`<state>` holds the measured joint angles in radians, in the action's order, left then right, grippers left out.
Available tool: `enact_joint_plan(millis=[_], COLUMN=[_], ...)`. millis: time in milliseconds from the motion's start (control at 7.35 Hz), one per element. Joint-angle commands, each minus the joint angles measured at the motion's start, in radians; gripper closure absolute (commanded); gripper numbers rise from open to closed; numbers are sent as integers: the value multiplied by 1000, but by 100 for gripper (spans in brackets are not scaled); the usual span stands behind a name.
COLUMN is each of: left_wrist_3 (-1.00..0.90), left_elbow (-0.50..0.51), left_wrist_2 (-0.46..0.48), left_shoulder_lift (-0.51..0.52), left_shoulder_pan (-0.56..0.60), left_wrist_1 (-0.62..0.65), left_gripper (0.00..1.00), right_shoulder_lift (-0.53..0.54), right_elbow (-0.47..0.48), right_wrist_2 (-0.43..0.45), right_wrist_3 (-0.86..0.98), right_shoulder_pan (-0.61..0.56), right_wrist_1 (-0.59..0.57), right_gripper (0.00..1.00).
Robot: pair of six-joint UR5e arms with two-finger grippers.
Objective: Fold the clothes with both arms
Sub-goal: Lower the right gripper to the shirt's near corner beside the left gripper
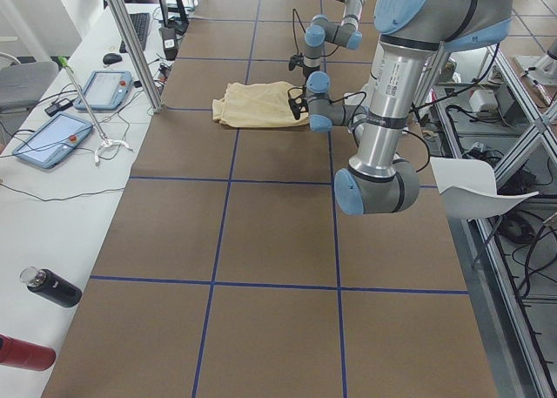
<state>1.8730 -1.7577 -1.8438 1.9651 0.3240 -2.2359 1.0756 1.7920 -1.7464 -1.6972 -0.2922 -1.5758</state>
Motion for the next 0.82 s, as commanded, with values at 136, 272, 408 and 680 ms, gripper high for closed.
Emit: enact_joint_plan(millis=[136,272,408,680], left_wrist_3=[0,0,0,0], left_elbow=[0,0,0,0], left_wrist_2=[0,0,0,0], left_shoulder_lift=[5,5,5,6], left_shoulder_pan=[0,0,0,0], left_wrist_1=[12,12,12,12], left_gripper=[100,100,100,100], right_shoulder_lift=[-9,-11,-16,-28], right_elbow=[1,1,3,10], right_wrist_2=[-1,1,1,-5], right_wrist_3=[1,1,1,1], right_shoulder_pan=[1,1,-2,-22], right_wrist_1=[0,0,0,-3], right_gripper=[100,100,100,100])
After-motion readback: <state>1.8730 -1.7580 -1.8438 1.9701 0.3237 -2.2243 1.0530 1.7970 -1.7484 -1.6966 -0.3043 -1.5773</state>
